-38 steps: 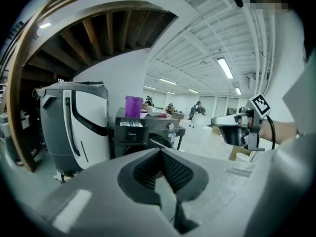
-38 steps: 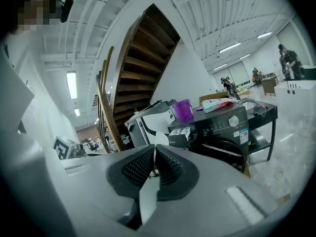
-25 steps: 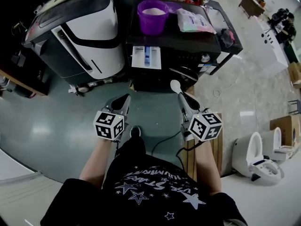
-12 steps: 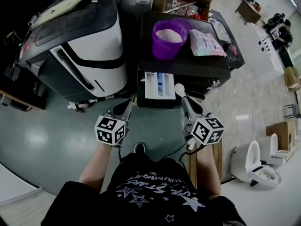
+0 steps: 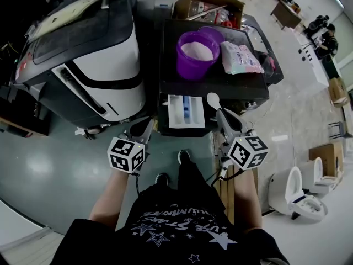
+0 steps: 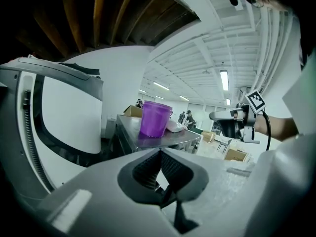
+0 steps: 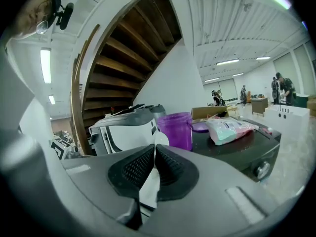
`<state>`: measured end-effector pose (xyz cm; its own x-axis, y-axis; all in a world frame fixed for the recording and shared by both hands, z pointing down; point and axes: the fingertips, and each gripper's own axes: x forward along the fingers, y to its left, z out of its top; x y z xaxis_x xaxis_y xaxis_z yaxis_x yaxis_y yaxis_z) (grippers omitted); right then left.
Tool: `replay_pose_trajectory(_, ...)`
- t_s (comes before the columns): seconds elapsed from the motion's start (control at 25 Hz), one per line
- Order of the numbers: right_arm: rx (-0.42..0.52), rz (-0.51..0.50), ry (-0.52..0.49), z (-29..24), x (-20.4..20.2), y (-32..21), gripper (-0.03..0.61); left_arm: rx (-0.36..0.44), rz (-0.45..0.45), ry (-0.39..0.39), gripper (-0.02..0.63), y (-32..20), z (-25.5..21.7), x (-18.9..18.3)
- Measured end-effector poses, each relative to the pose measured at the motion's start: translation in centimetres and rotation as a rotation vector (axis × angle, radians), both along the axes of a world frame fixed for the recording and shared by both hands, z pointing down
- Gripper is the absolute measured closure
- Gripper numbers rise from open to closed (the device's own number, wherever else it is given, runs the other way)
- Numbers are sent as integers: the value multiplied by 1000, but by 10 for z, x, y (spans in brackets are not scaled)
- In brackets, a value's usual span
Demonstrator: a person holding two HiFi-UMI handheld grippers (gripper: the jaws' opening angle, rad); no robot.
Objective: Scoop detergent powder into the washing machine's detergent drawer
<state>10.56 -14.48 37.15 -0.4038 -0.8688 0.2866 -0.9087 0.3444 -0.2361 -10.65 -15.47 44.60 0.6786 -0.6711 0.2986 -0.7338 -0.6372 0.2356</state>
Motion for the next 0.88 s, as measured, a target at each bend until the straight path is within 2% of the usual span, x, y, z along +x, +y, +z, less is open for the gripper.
replay_pose_trajectory(0.44, 140, -144, 3, -53, 10, -100, 541, 58, -37, -25, 611, -67, -26, 19)
replay_pose_trajectory(0.64, 175, -217, 58, -71, 17, -149, 541, 75, -70, -26, 609, -107, -36, 33)
replay_pose_trajectory(0.76, 164, -283, 108, -74, 17, -174, 541, 72, -93, -29, 607, -124, -37, 38)
replay_pose_trajectory(0.88, 108, -380, 172, -69, 13, -192, 541, 67, -116, -36, 607, -136, -38, 41)
